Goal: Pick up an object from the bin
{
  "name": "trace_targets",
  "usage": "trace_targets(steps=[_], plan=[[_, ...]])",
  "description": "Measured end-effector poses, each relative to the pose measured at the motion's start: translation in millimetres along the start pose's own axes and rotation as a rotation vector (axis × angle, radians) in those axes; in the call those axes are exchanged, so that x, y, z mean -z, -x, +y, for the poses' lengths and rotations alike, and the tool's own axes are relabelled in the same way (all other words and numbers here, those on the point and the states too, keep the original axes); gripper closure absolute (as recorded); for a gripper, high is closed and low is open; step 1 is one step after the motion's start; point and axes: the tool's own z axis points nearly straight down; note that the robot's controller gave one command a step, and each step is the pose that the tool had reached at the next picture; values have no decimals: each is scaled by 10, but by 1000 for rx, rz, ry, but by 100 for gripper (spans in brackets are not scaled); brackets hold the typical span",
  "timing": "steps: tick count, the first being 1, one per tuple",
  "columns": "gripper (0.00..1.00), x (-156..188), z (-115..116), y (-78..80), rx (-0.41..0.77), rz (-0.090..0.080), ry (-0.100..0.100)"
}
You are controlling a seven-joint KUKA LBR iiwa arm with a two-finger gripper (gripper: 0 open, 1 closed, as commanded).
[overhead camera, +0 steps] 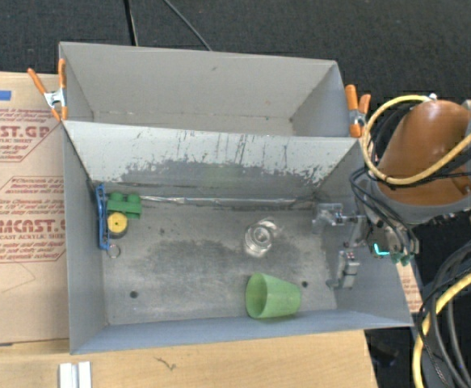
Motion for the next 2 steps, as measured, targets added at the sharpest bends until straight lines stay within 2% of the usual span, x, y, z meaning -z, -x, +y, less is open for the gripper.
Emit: trace_targets(steps=[1, 2], plan=[[0, -1199, 523, -63, 423, -24, -5], [0, -899, 908, -115, 449, -10, -1]])
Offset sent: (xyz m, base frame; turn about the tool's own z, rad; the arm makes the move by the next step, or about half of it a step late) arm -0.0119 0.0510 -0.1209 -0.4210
